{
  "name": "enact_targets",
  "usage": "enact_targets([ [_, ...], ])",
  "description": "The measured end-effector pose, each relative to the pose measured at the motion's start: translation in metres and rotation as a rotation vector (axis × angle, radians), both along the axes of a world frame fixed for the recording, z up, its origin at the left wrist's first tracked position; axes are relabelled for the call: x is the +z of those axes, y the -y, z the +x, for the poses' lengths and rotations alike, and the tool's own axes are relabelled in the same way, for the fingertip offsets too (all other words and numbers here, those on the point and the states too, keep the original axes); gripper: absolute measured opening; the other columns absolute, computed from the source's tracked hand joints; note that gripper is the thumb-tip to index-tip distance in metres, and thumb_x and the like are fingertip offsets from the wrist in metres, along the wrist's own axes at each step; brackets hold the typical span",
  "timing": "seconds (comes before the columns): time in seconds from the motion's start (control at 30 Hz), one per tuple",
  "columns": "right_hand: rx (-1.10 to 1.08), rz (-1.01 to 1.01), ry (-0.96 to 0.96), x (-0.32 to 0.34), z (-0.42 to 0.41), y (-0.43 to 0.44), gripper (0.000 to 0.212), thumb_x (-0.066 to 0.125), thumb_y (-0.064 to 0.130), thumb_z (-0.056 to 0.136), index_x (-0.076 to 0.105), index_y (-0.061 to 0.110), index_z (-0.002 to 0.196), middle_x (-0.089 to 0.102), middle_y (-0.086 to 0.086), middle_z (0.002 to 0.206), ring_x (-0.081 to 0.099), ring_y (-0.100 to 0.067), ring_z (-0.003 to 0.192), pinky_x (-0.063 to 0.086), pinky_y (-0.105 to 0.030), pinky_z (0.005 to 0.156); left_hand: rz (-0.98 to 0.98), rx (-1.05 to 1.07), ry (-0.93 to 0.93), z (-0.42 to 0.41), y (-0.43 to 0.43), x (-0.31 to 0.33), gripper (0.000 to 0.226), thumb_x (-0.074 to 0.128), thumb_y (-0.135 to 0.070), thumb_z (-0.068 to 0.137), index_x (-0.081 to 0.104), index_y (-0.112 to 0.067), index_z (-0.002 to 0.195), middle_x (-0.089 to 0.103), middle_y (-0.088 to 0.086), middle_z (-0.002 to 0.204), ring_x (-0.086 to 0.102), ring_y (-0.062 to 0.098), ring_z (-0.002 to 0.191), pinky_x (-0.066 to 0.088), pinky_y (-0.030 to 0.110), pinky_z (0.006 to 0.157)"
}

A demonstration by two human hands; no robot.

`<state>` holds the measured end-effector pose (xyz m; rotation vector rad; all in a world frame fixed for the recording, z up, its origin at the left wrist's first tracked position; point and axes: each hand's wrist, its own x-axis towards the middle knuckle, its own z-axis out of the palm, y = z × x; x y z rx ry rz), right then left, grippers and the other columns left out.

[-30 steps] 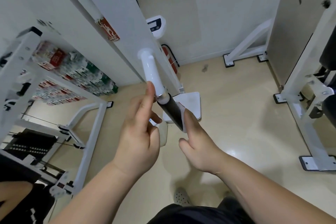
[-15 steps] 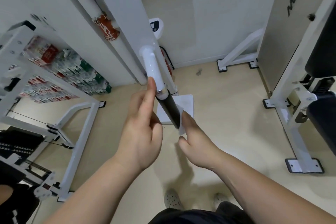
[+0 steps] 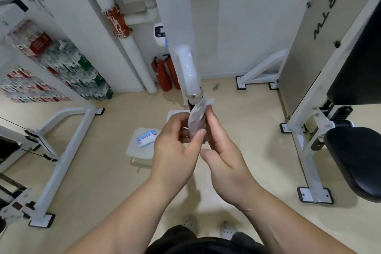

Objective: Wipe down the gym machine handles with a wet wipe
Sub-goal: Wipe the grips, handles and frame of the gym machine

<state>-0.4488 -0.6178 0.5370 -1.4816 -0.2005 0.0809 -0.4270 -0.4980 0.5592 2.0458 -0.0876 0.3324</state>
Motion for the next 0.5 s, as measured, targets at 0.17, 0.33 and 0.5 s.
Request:
enact_targets([
  [0.17, -0.060, -0.143, 0.021, 0.008, -0.012, 0.001, 0.080, 0.042, 0.010, 0.087, 0.019, 0.044, 0.156, 0.023, 0.023, 0.166, 0.017, 0.003, 0.154, 0.018, -0.042, 0.128, -0.009, 0.012, -0.076, 0.017, -0.013, -0.014, 0.011, 0.058, -0.023, 0.085, 0.065, -0.016, 0.086, 0.067, 0.004, 0.076, 0.062, 0.024, 0.073, 0.051, 0.042, 0.067],
  [0.33, -0.294, -0.371, 0.183, 0.029, -0.002, 0.007, 0.079, 0.049, 0.011, 0.093, 0.016, 0.050, 0.154, 0.018, 0.014, 0.168, 0.019, -0.008, 0.156, 0.026, -0.048, 0.126, -0.004, -0.154, -0.184, 0.034, -0.043, -0.031, 0.022, 0.072, -0.023, 0.088, 0.070, -0.041, 0.077, 0.059, -0.009, 0.087, 0.058, 0.001, 0.082, 0.040, 0.010, 0.066],
  [0.5, -0.325, -0.441, 0.215, 0.054, 0.008, 0.003, 0.068, 0.047, 0.004, 0.091, 0.042, 0.033, 0.152, 0.037, 0.021, 0.159, 0.033, -0.012, 0.151, 0.039, -0.047, 0.119, 0.012, -0.254, -0.068, 0.058, -0.054, -0.034, 0.040, 0.073, 0.007, 0.076, 0.080, -0.031, 0.089, 0.050, -0.010, 0.077, 0.054, 0.002, 0.072, 0.037, 0.008, 0.065],
])
